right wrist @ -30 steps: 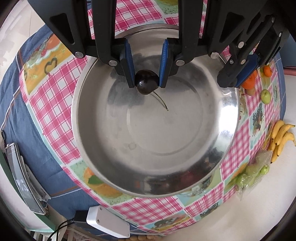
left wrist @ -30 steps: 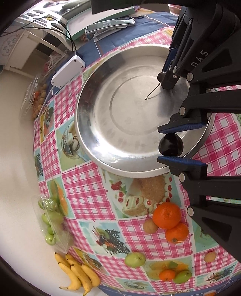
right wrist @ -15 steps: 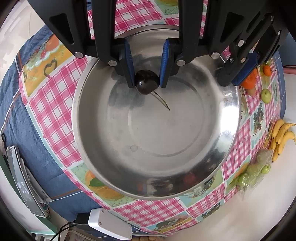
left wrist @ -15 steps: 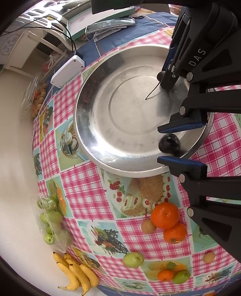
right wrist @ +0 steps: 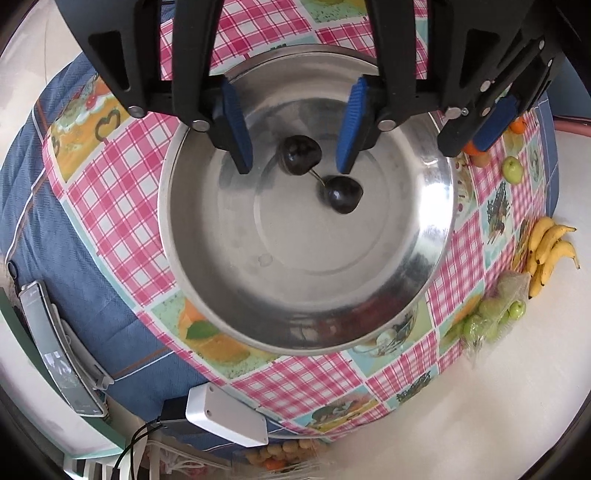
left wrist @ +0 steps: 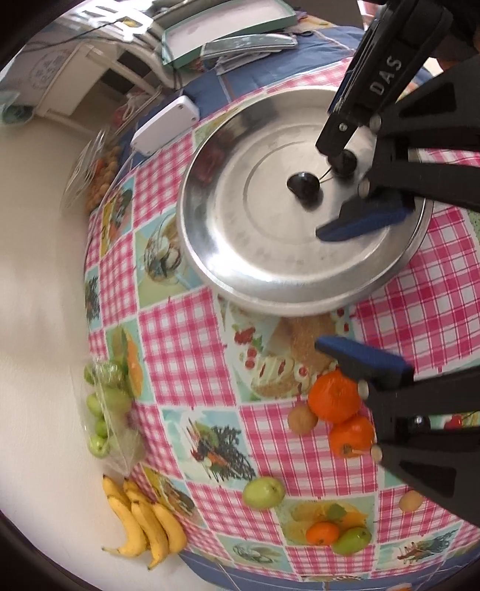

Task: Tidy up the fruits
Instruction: 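Withdraw the right gripper from the bowl back over the fruit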

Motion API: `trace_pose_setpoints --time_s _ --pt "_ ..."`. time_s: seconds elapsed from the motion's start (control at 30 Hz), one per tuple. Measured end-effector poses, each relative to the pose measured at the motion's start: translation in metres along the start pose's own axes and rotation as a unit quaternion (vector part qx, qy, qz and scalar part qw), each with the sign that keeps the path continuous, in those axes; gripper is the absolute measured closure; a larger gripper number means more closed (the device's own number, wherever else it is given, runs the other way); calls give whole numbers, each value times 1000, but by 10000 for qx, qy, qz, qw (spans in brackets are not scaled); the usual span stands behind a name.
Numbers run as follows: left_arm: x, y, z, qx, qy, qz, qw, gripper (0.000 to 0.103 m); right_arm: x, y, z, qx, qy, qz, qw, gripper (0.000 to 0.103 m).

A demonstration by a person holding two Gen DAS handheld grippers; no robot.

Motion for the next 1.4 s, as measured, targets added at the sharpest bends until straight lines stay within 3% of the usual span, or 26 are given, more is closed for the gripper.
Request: trace_pose_setpoints --time_s 0.2,0.33,0.5,0.57,0.73,1.07,1.4 --pt "-26 -1 3 -8 307 -319 9990 20 0 1 -1 14 -23 14 10000 39" --pt "-44 -4 6 -16 580 -456 9973 0 -4 0 -1 -27 69 -15 10000 32" --pt "-59 -8 10 -24 705 -609 9956 0 -10 -4 -2 -31 174 -24 9998 24" --pt "-65 -9 11 -33 732 -693 9949 0 -11 -5 -2 -28 185 -12 9998 14" --pt "-77 -13 15 -71 842 -794 9933 0 -10 -5 -2 -21 229 -3 9997 6" --pt "-93 -14 18 -9 928 -943 9912 0 -19 -6 0 120 652 13 9978 5" --pt "-108 -8 20 106 1178 -805 9897 0 -29 -7 4 158 761 -150 9969 5"
Point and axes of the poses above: each gripper's, at about its wrist camera, not at the fingertips, and y roughly against the way its jaws point, x to its right, z to its underside, the point moved 9 cm from there along -y, roughly the way its jaws point, and after that the axes turned 11 degrees about -y, right-handed, at the moved point
